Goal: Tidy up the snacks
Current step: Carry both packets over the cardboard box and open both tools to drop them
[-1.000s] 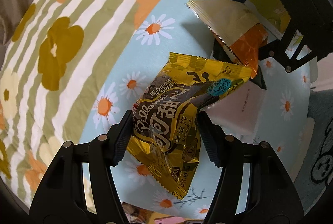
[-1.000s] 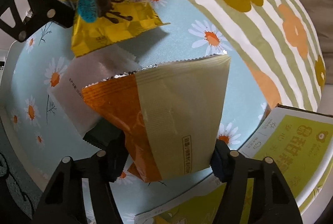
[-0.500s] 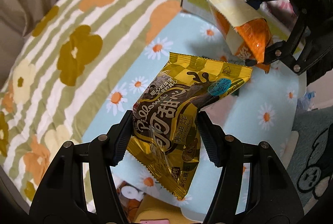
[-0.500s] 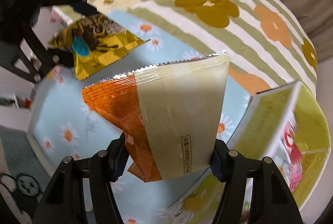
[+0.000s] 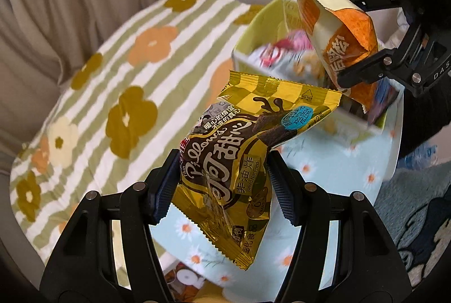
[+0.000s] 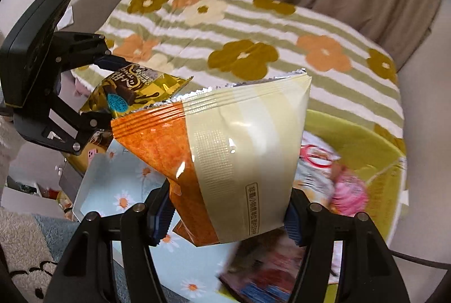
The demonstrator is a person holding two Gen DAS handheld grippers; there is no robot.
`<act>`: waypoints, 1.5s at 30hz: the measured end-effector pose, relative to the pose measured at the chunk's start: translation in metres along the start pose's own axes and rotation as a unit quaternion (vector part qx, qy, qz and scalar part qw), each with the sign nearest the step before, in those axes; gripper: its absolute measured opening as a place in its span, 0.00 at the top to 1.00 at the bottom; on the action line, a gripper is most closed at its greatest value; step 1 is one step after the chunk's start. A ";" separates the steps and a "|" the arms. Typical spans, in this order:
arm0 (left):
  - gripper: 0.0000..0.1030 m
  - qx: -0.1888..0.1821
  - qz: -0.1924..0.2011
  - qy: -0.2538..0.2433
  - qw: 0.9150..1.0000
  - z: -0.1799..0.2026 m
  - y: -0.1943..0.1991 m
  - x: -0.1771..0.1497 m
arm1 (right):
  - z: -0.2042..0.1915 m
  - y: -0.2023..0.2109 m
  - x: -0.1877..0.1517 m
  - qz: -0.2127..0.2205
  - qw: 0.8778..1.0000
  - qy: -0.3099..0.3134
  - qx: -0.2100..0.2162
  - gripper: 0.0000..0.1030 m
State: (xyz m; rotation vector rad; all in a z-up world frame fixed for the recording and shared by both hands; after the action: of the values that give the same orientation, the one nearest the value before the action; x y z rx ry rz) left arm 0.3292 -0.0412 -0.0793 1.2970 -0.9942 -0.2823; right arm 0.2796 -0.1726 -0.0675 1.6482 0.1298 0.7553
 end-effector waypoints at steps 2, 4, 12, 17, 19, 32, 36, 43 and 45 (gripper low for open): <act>0.43 0.005 0.007 0.005 1.000 0.018 0.002 0.019 | 0.019 0.012 -0.012 0.008 1.000 -0.003 -0.003 0.41; 0.43 0.009 0.013 0.018 1.000 0.037 0.000 0.040 | 0.043 0.022 -0.024 0.014 1.000 -0.010 -0.005 0.41; 0.43 0.009 0.023 0.064 0.998 0.115 -0.034 0.110 | 0.123 0.059 -0.074 0.025 0.999 -0.019 -0.043 0.41; 0.43 0.010 0.012 0.101 0.995 0.152 -0.071 0.137 | 0.160 0.056 -0.098 0.037 0.997 -0.050 -0.041 0.41; 0.43 0.006 0.002 0.131 0.991 0.161 -0.087 0.144 | 0.170 0.049 -0.107 0.038 0.996 -0.073 -0.024 0.41; 0.23 0.032 -0.005 0.192 0.981 0.151 -0.130 0.162 | 0.192 0.027 -0.135 0.031 0.991 -0.132 -0.006 0.41; 0.00 0.027 -0.004 0.201 0.979 0.144 -0.127 0.159 | 0.195 0.020 -0.137 0.026 0.989 -0.143 0.004 0.41; 0.00 0.038 0.031 0.259 0.965 0.132 -0.096 0.122 | 0.188 0.018 -0.138 0.020 0.990 -0.140 0.010 0.41; 0.00 0.041 0.036 0.270 0.961 0.131 -0.089 0.112 | 0.187 0.015 -0.135 0.013 0.990 -0.137 0.007 0.41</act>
State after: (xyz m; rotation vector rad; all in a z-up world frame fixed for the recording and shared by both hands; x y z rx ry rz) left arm 0.3273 -0.2319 -0.1155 1.3114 -0.5877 0.1690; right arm 0.2700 -0.3992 -0.1133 1.7524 -0.0828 0.5411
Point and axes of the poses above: each gripper's, at about its wrist camera, not at the fingertips, and y roughly against the way its jaws point, z to its right, x to its top, the point moved 1 cm from there along -y, roughly the way its jaws point, and after that the axes turned 6 degrees about y, right-handed, at the moved point
